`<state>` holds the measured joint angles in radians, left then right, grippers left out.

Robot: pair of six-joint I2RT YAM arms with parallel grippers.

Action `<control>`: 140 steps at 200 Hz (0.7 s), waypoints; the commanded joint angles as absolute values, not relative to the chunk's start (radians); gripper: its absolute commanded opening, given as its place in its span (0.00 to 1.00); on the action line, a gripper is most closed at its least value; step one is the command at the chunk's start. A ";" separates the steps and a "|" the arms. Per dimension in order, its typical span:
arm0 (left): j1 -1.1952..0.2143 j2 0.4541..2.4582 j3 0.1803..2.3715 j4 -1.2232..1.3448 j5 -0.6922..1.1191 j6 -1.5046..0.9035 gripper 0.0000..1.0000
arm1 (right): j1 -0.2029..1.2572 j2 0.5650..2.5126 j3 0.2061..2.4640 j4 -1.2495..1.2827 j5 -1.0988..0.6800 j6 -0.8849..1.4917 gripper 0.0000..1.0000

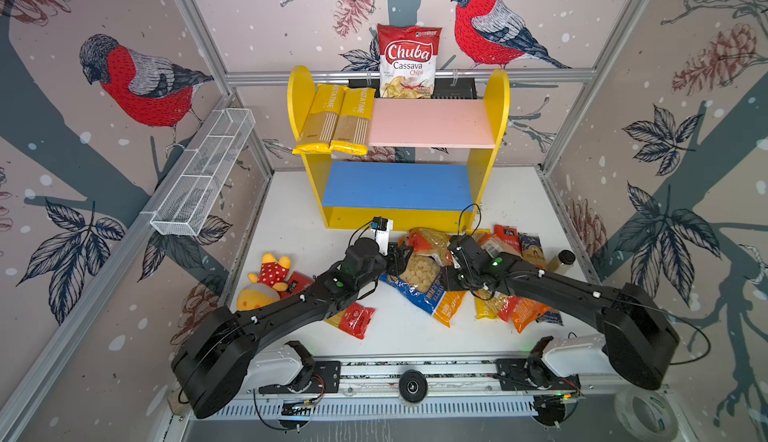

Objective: Arrange pasta packages on shelves
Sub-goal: Rotate the pasta bag.

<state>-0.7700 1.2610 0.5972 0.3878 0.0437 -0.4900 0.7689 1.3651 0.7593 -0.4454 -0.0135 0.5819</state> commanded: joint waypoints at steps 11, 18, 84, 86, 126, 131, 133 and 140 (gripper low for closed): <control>-0.787 1.322 0.630 0.501 0.089 -0.492 0.57 | 0.683 1.421 0.745 -0.533 0.070 0.519 0.50; -0.791 1.329 0.634 0.505 0.091 -0.494 0.57 | 0.651 1.431 0.748 -0.536 0.098 0.509 0.50; -0.804 1.335 0.639 0.497 0.084 -0.495 0.57 | 0.478 1.445 0.854 -0.479 0.212 0.431 0.52; -0.804 1.335 0.639 0.497 0.084 -0.495 0.57 | 0.478 1.445 0.856 -0.479 0.217 0.431 0.52; -0.804 1.345 0.638 0.501 0.082 -0.490 0.57 | 0.544 1.440 0.859 -0.539 0.262 0.490 0.56; -0.804 1.349 0.638 0.501 0.084 -0.490 0.57 | 0.570 1.438 0.855 -0.555 0.278 0.511 0.56; -0.804 1.351 0.638 0.503 0.084 -0.490 0.57 | 0.579 1.437 0.855 -0.561 0.286 0.521 0.56; -0.804 1.356 0.638 0.507 0.087 -0.491 0.57 | 0.614 1.431 0.849 -0.586 0.312 0.561 0.56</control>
<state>-0.8017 1.3426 0.6323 0.4629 0.0776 -0.4984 0.5407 1.4448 0.8566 -0.5037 0.1890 0.4625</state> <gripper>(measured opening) 0.569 0.560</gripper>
